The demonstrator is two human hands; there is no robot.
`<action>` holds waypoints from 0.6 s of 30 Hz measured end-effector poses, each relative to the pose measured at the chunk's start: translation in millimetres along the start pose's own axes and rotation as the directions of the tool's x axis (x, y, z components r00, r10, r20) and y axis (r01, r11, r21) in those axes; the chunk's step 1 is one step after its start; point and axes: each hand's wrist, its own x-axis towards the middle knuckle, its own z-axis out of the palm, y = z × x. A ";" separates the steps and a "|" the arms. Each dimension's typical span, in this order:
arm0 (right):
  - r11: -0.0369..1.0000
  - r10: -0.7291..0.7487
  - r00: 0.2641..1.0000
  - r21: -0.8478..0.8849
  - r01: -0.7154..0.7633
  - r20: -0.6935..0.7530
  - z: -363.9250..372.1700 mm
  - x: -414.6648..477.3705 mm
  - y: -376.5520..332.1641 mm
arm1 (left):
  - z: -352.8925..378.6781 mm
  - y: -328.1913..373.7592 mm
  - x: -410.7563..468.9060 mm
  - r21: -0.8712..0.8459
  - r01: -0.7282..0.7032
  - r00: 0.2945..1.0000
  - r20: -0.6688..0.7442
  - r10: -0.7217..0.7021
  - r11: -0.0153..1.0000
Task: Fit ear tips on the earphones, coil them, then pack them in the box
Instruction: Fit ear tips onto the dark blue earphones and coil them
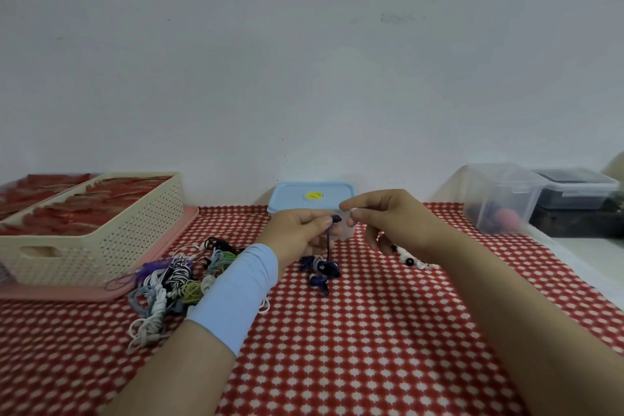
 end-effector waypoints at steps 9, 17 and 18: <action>0.984 0.091 0.995 0.150 -0.096 0.041 1.5 3.5 1.6 | 6.5 2.5 -3.7 -0.114 0.017 0.999 0.047 -0.011 0.993; 0.943 0.144 0.988 0.293 -0.156 0.060 7.8 3.7 0.5 | 6.9 3.8 -7.9 -0.195 0.003 0.998 0.058 0.009 0.981; 0.938 0.152 0.987 0.307 -0.163 0.058 8.0 3.7 0.2 | 6.7 4.0 -7.6 -0.192 0.002 0.998 0.058 0.010 0.981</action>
